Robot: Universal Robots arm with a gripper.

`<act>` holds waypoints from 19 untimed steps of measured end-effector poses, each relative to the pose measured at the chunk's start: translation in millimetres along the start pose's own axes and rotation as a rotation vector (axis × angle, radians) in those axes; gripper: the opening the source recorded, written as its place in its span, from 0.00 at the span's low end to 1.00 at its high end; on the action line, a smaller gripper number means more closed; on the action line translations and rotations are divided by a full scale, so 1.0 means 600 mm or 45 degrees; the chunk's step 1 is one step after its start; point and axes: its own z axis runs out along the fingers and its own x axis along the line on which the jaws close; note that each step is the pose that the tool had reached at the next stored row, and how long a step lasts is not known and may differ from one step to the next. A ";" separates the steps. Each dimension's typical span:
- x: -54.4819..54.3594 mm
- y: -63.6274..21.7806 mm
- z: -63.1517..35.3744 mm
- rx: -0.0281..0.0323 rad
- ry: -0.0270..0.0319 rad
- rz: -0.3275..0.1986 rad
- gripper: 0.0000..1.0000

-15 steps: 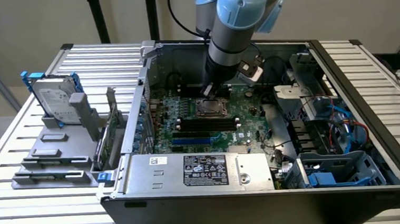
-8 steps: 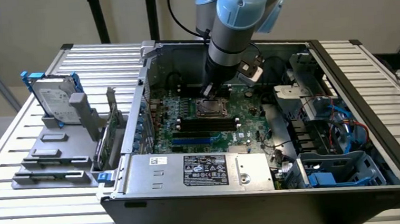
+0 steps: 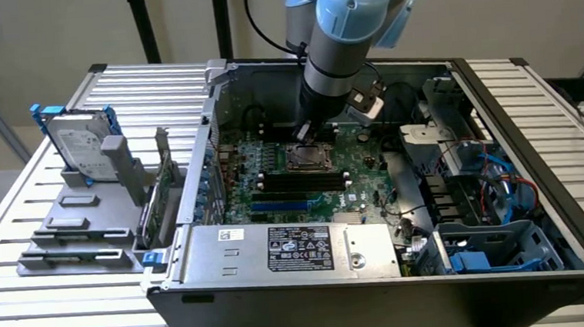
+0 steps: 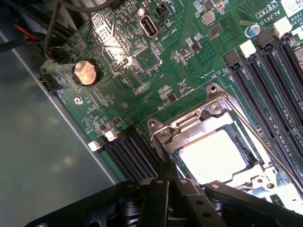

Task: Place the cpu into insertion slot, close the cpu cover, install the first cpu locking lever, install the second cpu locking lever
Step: 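Install the first cpu locking lever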

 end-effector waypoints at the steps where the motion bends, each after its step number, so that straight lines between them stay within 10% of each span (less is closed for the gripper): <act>1: 0.001 0.000 0.000 0.0005 0.0005 -0.001 0.11; 11: 0.007 0.006 0.000 0.0040 0.0012 -0.009 0.11; 16: 0.008 0.008 0.000 0.0263 0.0308 -0.015 0.11; 19: 0.010 0.012 0.000 0.0286 0.0334 -0.016 0.11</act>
